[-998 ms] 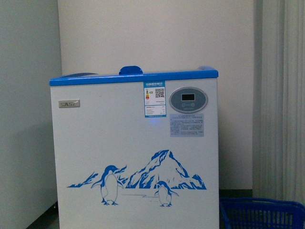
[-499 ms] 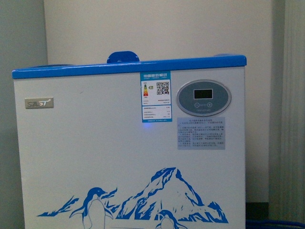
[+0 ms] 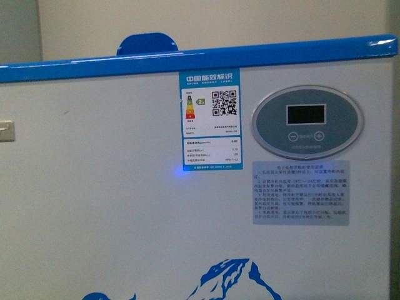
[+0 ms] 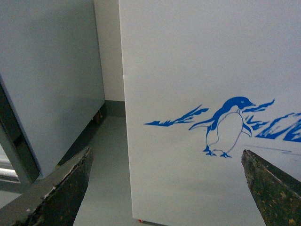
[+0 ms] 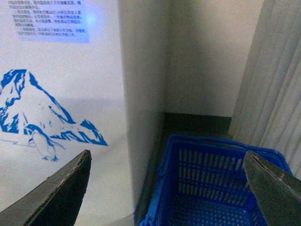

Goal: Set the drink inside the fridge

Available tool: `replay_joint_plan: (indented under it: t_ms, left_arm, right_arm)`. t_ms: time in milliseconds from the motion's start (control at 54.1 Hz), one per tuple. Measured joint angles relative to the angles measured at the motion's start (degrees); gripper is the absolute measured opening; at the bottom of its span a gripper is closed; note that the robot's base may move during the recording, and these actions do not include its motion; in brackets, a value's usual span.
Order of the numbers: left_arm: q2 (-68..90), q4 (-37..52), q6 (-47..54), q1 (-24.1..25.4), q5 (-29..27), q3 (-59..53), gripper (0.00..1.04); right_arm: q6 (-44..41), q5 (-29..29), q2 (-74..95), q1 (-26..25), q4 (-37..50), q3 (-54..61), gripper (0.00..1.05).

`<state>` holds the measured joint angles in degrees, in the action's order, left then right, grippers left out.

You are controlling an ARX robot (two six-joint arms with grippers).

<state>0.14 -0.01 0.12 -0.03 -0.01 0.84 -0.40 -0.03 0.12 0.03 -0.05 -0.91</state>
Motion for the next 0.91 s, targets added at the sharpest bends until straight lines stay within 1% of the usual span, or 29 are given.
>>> replay_joint_plan:
  t_ms: [37,55,129,148,166,203,240,277,351,370,425,480,536,554,628,702,758,850,906]
  left_arm:
    - [0.0,0.0,0.0,-0.02,-0.02,0.0,0.97]
    - [0.0,0.0,0.0,0.0,-0.02,0.0,0.97]
    - [0.15,0.0,0.0,0.0,-0.02,0.0,0.97]
    - [0.13,0.0,0.0,0.0,0.0,0.0,0.97]
    - [0.07,0.0,0.0,0.0,0.0,0.0,0.97]
    - [0.09,0.0,0.0,0.0,0.0,0.0,0.97]
    - [0.13,0.0,0.0,0.0,0.0,0.0,0.97]
    - [0.11,0.0,0.0,0.0,0.02,0.0,0.97]
    - [0.13,0.0,0.0,-0.02,0.0,0.0,0.97]
    - [0.13,0.0,0.0,0.0,0.0,0.0,0.97]
    - [0.13,0.0,0.0,0.0,0.0,0.0,0.97]
    - [0.13,0.0,0.0,0.0,0.0,0.0,0.97]
    - [0.13,0.0,0.0,0.0,0.0,0.0,0.97]
    - [0.13,0.0,0.0,0.0,0.02,0.0,0.97]
    - [0.13,0.0,-0.02,0.0,-0.02,0.0,0.97]
    - [0.13,0.0,0.0,0.0,0.0,0.0,0.97]
    - [0.13,0.0,-0.02,0.0,0.0,0.0,0.97]
    - [0.13,0.0,0.0,0.0,0.0,0.0,0.97]
    - [0.13,0.0,0.0,0.0,0.0,0.0,0.97]
  right_arm:
    - [0.24,1.2,0.44,0.33,-0.66,-0.17,0.97]
    - [0.79,4.26,1.64,1.14,-3.32,-0.98,0.97]
    - [1.09,10.01,5.75,2.1,-9.99,-3.48,0.97]
    - [1.07,11.91,8.39,1.62,-12.74,-4.63,0.97]
    - [1.05,12.55,9.68,1.22,-13.75,-5.11,0.97]
    - [0.66,12.72,14.99,-1.11,-14.51,-5.97,0.97]
    - [0.22,12.39,20.41,-3.8,-12.87,-6.38,0.97]
    - [-0.61,11.26,26.05,-6.58,-9.11,-6.84,0.97]
    - [-2.38,10.82,39.34,-10.56,0.63,-8.72,0.97]
    - [-2.99,11.06,45.18,-11.69,4.04,-9.75,0.97]
    - [-4.59,12.17,57.29,-13.18,13.0,-13.22,0.97]
    - [-5.53,13.25,67.6,-14.03,18.58,-16.61,0.97]
    - [-6.19,14.25,74.64,-14.43,21.22,-19.21,0.97]
    - [-6.6,14.99,79.76,-14.62,22.49,-21.2,0.97]
    - [-7.65,18.18,94.84,-14.91,25.18,-26.47,0.97]
    - [-7.58,21.99,107.95,-15.61,25.14,-32.46,0.97]
    - [-6.95,23.76,114.95,-16.06,24.85,-36.52,0.97]
    - [-6.29,25.66,120.91,-16.33,24.04,-40.68,0.97]
    - [-4.92,27.45,126.79,-16.46,22.32,-45.42,0.97]
